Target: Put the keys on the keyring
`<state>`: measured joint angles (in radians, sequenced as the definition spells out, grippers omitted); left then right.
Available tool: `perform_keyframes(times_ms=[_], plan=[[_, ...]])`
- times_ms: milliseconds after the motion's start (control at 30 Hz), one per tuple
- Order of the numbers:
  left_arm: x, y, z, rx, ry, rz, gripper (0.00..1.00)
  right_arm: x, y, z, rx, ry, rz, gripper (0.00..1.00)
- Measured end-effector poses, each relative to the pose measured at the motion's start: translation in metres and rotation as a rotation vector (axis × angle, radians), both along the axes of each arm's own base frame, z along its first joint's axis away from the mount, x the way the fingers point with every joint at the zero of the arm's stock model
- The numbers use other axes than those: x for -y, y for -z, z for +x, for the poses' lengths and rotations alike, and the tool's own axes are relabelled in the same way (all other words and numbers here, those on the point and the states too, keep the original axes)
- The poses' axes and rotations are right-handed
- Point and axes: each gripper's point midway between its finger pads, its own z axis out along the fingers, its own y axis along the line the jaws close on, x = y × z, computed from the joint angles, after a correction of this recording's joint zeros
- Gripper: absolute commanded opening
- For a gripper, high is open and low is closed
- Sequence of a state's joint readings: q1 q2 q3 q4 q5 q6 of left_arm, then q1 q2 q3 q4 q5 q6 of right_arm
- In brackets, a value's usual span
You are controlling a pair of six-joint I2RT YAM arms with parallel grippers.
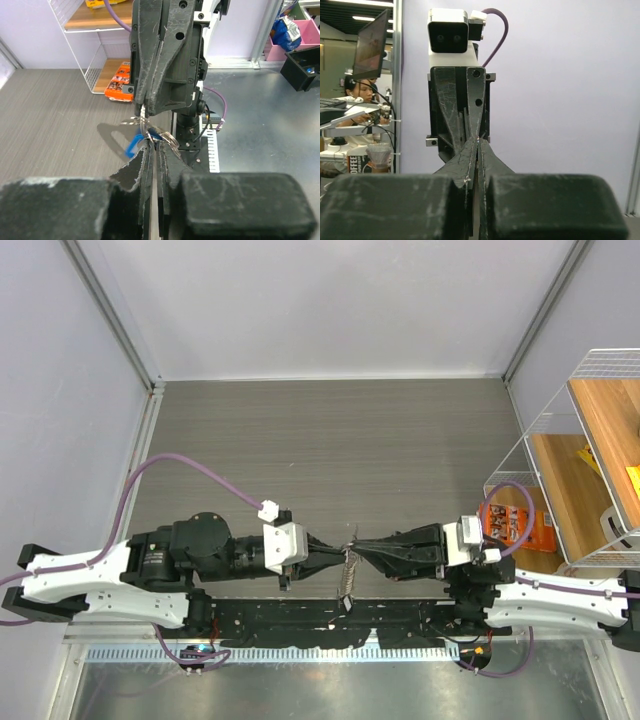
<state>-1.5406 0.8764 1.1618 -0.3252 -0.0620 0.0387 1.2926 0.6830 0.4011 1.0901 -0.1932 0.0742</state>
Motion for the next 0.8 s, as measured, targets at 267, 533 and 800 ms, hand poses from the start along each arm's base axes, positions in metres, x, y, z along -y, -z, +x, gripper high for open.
perform_keyframes(times_ms=[267, 533, 800], plan=[[-0.011, 0.005, 0.002, -0.003, -0.013, -0.009, 0.53, 0.002, 0.009, 0.018, -0.052, 0.095, -0.048, 0.06], [-0.034, 0.018, 0.014, -0.011, -0.094, -0.025, 0.56, 0.001, 0.027, 0.044, -0.117, 0.231, -0.159, 0.06], [-0.051, 0.036, 0.023, -0.054, -0.159, -0.034, 0.57, 0.002, 0.061, 0.084, -0.214, 0.438, -0.277, 0.05]])
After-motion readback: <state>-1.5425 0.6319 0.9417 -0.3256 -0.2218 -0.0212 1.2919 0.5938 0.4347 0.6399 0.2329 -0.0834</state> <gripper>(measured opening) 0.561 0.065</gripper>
